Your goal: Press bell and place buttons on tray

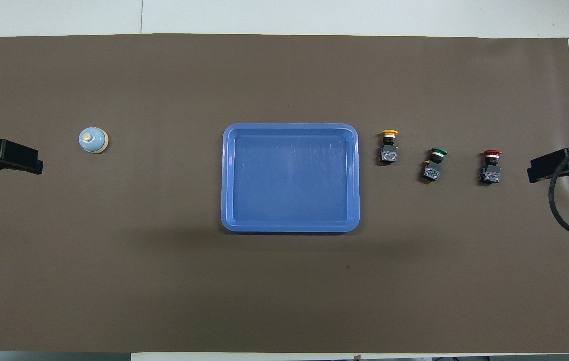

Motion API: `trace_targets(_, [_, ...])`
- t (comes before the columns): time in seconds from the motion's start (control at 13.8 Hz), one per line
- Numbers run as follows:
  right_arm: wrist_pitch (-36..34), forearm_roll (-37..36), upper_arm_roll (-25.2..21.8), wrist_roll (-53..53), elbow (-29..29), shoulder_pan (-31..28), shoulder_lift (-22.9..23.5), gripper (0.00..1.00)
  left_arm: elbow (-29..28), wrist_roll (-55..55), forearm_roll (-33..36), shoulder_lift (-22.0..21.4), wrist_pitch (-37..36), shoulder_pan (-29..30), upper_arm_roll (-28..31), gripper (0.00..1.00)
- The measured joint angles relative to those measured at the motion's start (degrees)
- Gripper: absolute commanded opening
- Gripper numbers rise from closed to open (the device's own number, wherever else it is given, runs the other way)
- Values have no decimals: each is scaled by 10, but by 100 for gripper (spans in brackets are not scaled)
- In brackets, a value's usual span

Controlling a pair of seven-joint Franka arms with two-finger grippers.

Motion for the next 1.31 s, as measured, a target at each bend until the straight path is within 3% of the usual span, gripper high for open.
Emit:
trace_targets(0.36, [0, 0, 0, 0, 0, 0, 0, 100, 0, 0, 0, -1, -6, 1, 5, 100])
trace_targets(0.51, [0, 0, 0, 0, 0, 0, 0, 100, -2, -2, 0, -1, 0, 3, 8, 80])
trace_targets(0.65, [0, 0, 0, 0, 0, 0, 0, 100, -14, -2, 0, -1, 33, 5, 11, 33])
trace_targets(0.73, [0, 0, 0, 0, 0, 0, 0, 100, -26, -2, 0, 0, 58, 6, 13, 2])
trace_targets(0.94, [0, 0, 0, 0, 0, 0, 0, 100, -48, -3, 0, 28, 121, 13, 14, 0])
trace_targets(1.31, [0, 0, 0, 0, 0, 0, 0, 100, -50, -3, 0, 121, 228, 27, 14, 0])
